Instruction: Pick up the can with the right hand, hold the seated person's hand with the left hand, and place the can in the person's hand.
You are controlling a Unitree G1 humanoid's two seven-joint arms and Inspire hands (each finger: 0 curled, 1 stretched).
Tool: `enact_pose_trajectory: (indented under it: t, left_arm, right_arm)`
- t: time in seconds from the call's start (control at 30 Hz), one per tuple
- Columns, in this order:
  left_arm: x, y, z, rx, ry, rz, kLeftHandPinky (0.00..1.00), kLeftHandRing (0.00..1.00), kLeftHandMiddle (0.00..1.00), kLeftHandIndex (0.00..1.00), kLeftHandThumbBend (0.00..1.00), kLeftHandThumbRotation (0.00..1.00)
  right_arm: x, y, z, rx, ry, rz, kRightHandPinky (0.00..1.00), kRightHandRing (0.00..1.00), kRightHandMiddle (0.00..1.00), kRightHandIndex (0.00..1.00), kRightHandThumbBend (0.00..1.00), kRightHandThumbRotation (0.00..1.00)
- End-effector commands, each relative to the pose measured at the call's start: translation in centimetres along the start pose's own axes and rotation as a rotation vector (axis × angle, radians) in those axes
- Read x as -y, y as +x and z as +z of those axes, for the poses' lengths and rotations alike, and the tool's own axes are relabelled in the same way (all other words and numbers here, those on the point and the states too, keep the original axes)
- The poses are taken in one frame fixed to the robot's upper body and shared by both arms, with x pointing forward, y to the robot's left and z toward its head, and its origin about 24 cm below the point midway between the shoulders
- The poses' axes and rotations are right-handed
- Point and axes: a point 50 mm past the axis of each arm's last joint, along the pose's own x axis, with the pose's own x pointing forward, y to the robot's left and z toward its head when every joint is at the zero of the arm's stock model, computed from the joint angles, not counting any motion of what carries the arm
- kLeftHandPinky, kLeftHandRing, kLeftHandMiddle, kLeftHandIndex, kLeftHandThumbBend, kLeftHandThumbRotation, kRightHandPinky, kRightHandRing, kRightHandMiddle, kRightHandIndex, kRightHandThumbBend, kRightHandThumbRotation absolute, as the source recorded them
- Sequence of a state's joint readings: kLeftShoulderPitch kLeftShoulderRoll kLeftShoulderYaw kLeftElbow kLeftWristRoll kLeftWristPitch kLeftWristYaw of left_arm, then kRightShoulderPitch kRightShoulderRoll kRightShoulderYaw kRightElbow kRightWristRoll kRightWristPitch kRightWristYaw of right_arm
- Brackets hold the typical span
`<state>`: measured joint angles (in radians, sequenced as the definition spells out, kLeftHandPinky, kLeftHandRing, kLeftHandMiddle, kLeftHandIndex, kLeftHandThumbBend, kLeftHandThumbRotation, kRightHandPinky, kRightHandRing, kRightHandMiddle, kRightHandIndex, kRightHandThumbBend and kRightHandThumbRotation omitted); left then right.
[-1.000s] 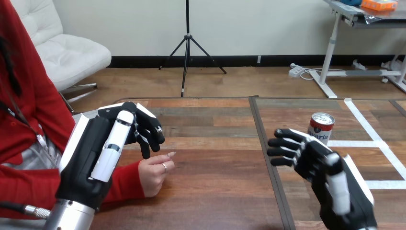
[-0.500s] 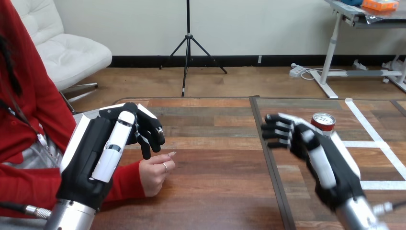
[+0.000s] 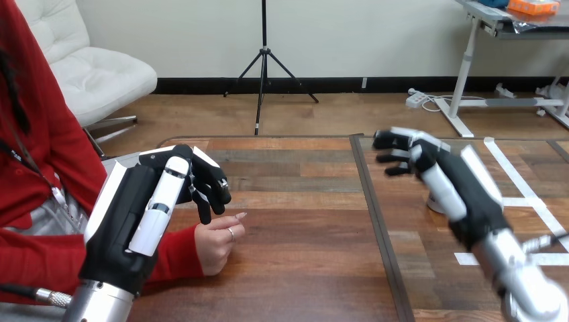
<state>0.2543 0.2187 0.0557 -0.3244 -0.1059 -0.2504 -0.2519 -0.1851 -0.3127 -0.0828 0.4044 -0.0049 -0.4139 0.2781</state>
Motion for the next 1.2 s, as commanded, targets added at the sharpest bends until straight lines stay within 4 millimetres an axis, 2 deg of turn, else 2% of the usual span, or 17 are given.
enact_pose_trajectory:
  t: [0.0,0.3,0.37,0.5,0.6,0.8,1.0,1.17]
  left_arm:
    - [-0.2,1.6,1.7,0.110,0.043,-0.019,0.22,0.33,0.38,0.36,0.00,1.00]
    - [-0.3,1.5,1.7,0.117,0.053,-0.023,0.22,0.34,0.38,0.36,0.00,1.00]
    - [-0.3,1.5,1.7,0.118,0.054,-0.025,0.22,0.34,0.38,0.36,0.00,1.00]
    - [-0.3,1.4,1.6,0.117,0.052,-0.025,0.22,0.34,0.38,0.36,0.00,1.00]
    - [-0.4,1.4,1.5,0.117,0.056,-0.027,0.22,0.34,0.38,0.36,0.00,1.00]
    - [-0.4,1.4,1.5,0.111,0.057,-0.031,0.22,0.34,0.38,0.36,0.00,1.00]
    - [-0.4,1.5,1.5,0.112,0.057,-0.036,0.23,0.34,0.39,0.36,0.00,1.00]
    - [-0.4,1.5,1.5,0.108,0.060,-0.040,0.23,0.34,0.39,0.36,0.00,1.00]
  right_arm:
    - [5.0,5.6,4.3,0.120,-0.171,-0.135,0.71,0.77,0.79,0.78,0.89,1.00]
    - [6.7,7.0,5.0,0.095,-0.227,-0.171,0.73,0.79,0.80,0.78,0.87,1.00]
    - [7.0,7.2,5.1,0.087,-0.246,-0.178,0.74,0.79,0.80,0.78,0.88,1.00]
    - [8.8,8.5,5.8,0.013,-0.380,-0.204,0.76,0.80,0.81,0.79,0.94,1.00]
    - [9.3,8.8,6.0,-0.010,-0.406,-0.207,0.76,0.81,0.81,0.79,0.95,1.00]
    - [10.1,9.3,6.1,-0.073,-0.434,-0.216,0.72,0.81,0.83,0.80,0.97,0.96]
    - [10.5,9.7,6.2,-0.123,-0.516,-0.214,0.63,0.76,0.82,0.82,0.98,0.93]
    - [10.7,10.0,6.1,-0.165,-0.554,-0.215,0.64,0.78,0.84,0.84,0.99,0.92]
